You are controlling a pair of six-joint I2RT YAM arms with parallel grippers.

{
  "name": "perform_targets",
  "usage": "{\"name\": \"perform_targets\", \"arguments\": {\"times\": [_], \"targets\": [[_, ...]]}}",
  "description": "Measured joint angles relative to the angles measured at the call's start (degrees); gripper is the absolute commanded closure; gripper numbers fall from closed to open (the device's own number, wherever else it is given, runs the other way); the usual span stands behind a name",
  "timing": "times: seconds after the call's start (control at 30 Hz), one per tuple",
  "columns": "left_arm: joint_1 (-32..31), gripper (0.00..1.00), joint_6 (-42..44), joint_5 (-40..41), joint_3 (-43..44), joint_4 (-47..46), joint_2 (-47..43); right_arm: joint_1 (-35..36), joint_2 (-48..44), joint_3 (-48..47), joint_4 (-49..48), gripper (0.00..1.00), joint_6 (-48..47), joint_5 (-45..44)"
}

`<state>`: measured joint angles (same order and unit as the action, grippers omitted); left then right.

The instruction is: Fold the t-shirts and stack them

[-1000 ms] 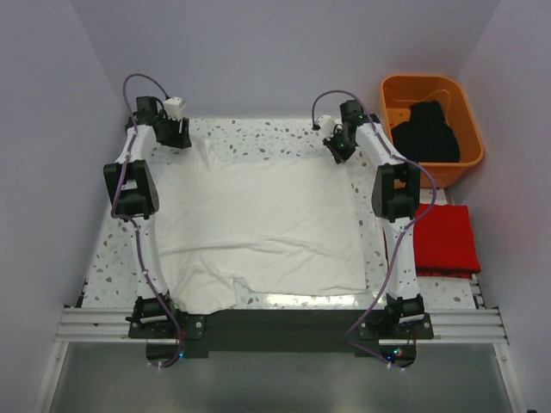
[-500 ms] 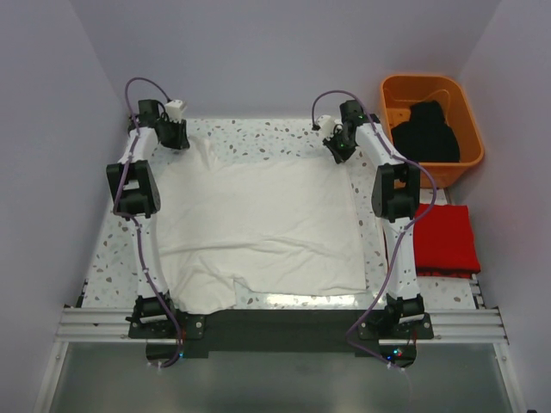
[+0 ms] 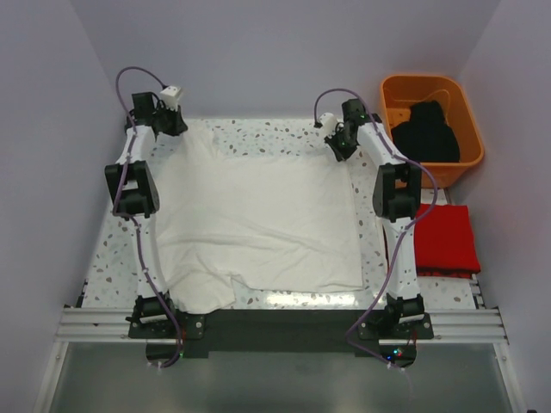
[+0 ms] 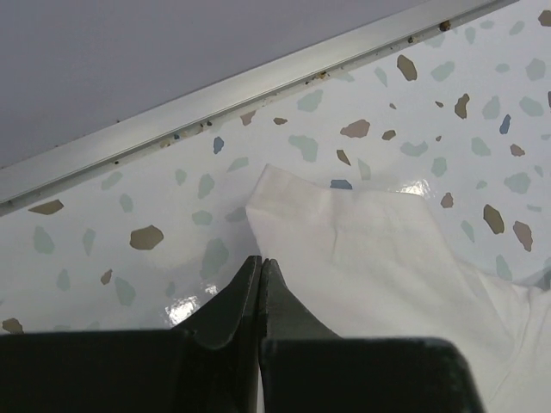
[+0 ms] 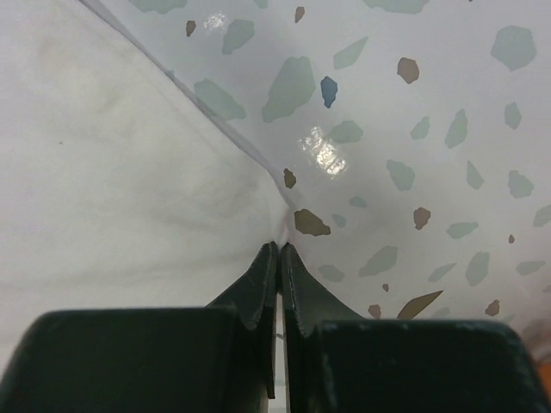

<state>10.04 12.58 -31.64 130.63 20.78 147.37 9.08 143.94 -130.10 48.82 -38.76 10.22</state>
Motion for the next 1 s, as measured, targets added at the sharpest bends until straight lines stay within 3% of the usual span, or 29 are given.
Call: {"name": "perform_targets", "arguments": {"times": [0.13,0.4,1.0], "targets": [[0.5,1.00,0.7,-1.5,-1.3,-1.3,-1.3,-0.4,-1.2,0.3,-0.2,1.00,0.1,0.2],[2.1,1.00,4.0,-6.4,-12.5,-3.1,-12.2,-0.7,-8.5,4.3,-0.1,1.00,-0.9,2.9],[3.3,1.00,23.6,-8.5,-42.8,4.3,-42.9,-0.9,-22.6,21.8,2.5,1.00,-7.7,6.1]]}}
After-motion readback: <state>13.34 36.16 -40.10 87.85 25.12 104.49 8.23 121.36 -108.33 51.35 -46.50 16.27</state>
